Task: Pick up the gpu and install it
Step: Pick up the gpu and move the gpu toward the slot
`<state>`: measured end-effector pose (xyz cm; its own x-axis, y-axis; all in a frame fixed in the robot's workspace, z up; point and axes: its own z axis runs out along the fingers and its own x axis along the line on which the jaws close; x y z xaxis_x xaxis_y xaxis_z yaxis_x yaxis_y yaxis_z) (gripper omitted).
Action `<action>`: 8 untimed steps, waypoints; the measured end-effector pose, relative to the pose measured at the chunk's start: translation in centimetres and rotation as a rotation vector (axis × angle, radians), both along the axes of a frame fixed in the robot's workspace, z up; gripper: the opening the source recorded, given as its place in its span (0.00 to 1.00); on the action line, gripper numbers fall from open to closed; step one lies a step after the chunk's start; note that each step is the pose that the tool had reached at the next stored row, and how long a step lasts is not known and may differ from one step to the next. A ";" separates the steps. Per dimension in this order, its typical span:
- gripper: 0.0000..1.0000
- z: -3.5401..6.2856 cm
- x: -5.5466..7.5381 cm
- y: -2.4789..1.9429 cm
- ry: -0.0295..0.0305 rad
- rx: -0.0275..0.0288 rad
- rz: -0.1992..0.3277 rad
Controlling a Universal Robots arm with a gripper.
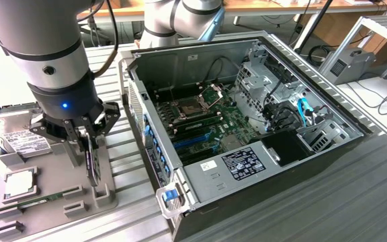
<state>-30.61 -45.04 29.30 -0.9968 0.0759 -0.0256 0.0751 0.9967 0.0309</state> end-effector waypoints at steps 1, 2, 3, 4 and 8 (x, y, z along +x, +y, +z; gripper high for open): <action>0.26 0.02 0.0 0.00 0.0000 0.0000 0.000; 0.26 0.05 0.0 0.00 0.0000 0.0000 0.000; 0.26 0.08 0.0 0.00 0.0001 0.0000 0.000; 0.26 0.11 0.0 0.00 0.0000 0.0000 0.000; 0.26 0.23 0.0 0.00 0.0001 0.0000 0.000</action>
